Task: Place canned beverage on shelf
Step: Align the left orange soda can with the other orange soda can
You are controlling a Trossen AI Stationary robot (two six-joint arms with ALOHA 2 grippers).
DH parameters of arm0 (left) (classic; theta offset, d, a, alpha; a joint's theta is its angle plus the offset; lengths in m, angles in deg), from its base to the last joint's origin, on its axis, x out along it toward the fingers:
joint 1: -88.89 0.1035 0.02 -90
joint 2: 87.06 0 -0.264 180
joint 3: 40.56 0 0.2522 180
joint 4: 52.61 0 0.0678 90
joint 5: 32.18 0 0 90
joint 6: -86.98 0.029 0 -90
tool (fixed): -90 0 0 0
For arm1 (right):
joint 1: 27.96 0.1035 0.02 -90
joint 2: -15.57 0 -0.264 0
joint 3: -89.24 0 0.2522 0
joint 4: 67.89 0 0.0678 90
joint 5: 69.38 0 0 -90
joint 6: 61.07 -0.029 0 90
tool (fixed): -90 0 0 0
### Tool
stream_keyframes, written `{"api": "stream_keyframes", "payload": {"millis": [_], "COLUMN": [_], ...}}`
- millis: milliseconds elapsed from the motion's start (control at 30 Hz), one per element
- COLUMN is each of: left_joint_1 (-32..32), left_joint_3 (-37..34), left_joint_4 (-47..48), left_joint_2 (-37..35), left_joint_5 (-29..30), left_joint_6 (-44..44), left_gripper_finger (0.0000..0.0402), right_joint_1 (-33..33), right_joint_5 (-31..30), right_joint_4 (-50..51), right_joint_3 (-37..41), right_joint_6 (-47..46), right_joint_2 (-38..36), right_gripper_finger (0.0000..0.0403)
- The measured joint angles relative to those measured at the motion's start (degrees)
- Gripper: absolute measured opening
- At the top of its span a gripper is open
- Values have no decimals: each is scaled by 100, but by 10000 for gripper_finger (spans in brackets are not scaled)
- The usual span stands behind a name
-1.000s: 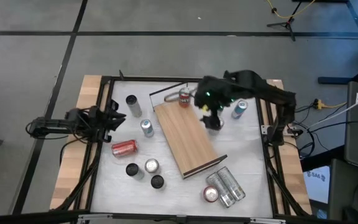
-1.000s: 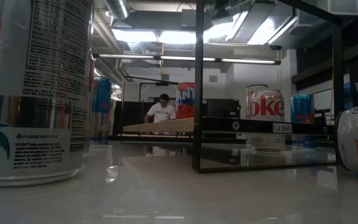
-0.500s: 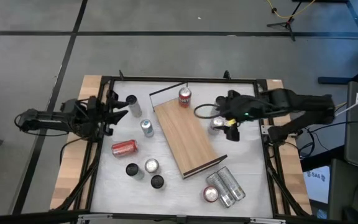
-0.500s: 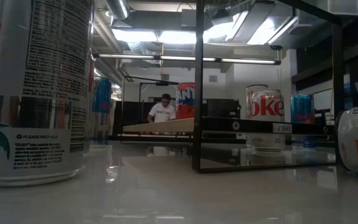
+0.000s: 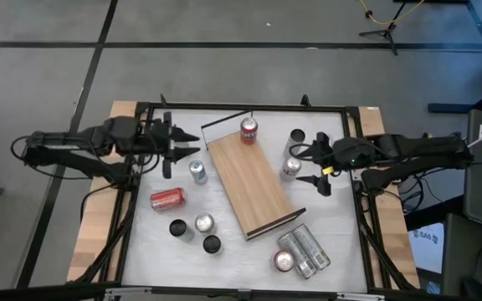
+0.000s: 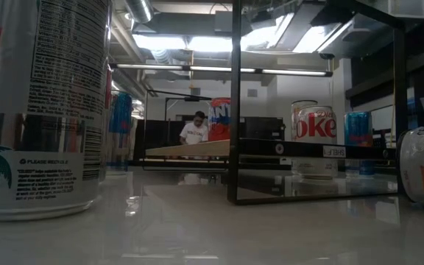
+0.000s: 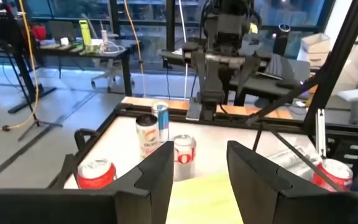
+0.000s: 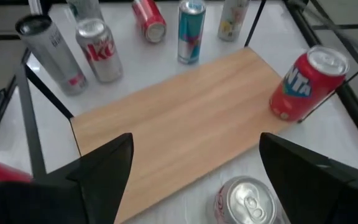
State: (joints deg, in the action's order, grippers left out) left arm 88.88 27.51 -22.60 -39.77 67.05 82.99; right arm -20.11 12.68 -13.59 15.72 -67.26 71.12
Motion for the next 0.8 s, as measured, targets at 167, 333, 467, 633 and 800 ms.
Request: {"api": "stream_keyframes", "payload": {"millis": [167, 333, 467, 633, 800], "left_joint_1": [0, 0, 0, 0, -2], "left_joint_3": [72, 72, 72, 72, 76], "left_joint_4": [-50, -48, -43, -25, 166], "left_joint_2": [163, 160, 158, 213, 270], "left_joint_5": [-11, 128, 179, 181, 373], "left_joint_6": [-39, -28, -37, -37, -37], "left_gripper_finger": [141, 141, 144, 172, 228], "right_joint_1": [0, 0, 0, 0, 0], "right_joint_5": [2, 2, 2, 2, 2], "right_joint_4": [-35, -33, -33, -33, -40], "right_joint_3": [80, 84, 84, 84, 84], "right_joint_6": [2, 4, 7, 9, 9], "right_joint_2": [52, 55, 55, 55, 57], "right_gripper_finger": [342, 342, 342, 342, 342]}}
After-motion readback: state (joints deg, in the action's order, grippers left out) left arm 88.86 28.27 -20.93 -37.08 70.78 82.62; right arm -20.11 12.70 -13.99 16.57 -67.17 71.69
